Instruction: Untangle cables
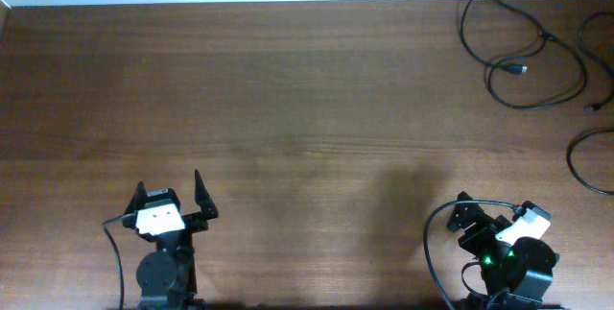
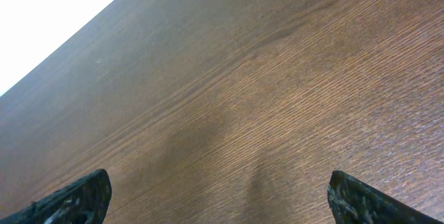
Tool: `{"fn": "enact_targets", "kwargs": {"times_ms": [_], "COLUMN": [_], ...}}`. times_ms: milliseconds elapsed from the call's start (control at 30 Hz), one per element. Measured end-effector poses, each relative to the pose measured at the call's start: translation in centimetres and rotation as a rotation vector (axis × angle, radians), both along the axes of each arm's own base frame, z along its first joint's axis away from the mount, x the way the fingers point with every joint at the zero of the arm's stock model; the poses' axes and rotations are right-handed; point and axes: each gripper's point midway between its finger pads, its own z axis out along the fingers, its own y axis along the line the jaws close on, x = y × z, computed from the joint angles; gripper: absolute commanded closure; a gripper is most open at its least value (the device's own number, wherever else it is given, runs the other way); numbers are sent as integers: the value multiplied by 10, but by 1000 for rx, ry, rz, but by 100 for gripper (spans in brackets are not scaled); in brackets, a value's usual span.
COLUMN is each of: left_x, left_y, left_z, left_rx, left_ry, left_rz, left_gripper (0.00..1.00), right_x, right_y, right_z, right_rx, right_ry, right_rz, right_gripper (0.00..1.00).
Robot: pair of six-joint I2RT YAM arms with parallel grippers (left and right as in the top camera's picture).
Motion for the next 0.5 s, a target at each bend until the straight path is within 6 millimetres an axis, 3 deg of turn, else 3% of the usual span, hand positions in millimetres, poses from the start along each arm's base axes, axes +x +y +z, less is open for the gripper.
{"fn": "enact_targets", "kwargs": {"times_ms": [500], "left_x": [3], "left_y": [-17], "left_z": [-3], "left_rx": [64], "left_ry": [23], "left_rz": [-106], "left_gripper": [2], "right_x": [0], "right_y": [0], "right_z": [0], "right_rx": [1], "right_ry": [0], "right_rz": [0], "right_gripper": [1]}}
